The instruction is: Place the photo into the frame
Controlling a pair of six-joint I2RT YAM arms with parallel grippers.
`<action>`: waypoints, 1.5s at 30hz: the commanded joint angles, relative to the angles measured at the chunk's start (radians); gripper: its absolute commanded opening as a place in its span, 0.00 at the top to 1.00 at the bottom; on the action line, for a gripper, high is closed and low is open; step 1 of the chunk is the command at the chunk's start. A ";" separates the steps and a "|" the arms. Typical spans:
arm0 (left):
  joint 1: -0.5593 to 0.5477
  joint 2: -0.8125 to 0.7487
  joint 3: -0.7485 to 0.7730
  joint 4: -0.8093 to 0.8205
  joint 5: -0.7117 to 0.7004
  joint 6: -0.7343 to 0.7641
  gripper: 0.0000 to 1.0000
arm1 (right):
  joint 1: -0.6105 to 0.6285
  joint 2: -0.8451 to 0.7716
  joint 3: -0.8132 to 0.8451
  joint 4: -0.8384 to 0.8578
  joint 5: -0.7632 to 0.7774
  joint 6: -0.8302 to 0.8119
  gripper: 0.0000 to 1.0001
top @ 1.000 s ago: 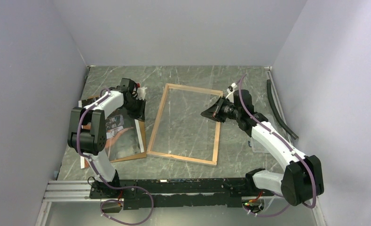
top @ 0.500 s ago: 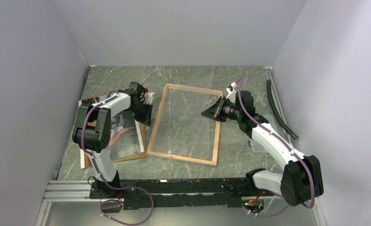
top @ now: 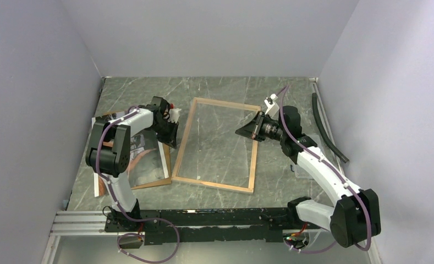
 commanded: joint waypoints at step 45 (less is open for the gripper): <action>-0.016 0.010 0.021 0.001 0.020 0.025 0.97 | -0.129 0.155 -0.207 0.189 0.111 0.047 1.00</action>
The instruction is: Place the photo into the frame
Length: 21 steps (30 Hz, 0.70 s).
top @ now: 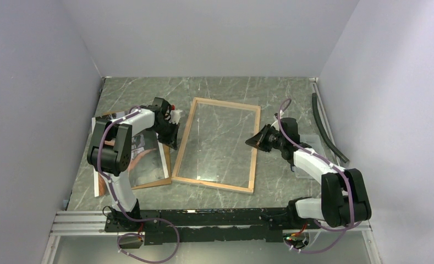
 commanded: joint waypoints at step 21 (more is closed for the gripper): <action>-0.046 0.016 -0.003 0.021 0.012 0.022 0.97 | -0.004 -0.029 -0.113 0.392 -0.058 0.178 1.00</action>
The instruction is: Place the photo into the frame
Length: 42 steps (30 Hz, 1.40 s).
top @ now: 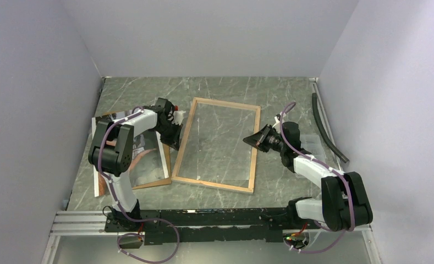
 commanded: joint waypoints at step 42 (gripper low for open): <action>-0.055 0.003 -0.031 -0.010 0.123 0.036 0.97 | 0.066 0.045 0.071 0.006 0.167 0.000 1.00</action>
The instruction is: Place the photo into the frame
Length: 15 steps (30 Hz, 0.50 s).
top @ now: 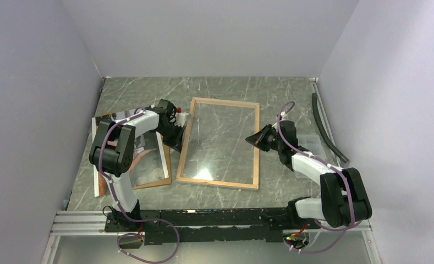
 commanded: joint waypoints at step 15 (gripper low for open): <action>-0.028 -0.027 -0.022 -0.013 0.095 0.020 0.97 | 0.115 -0.085 0.080 -0.061 0.086 0.038 1.00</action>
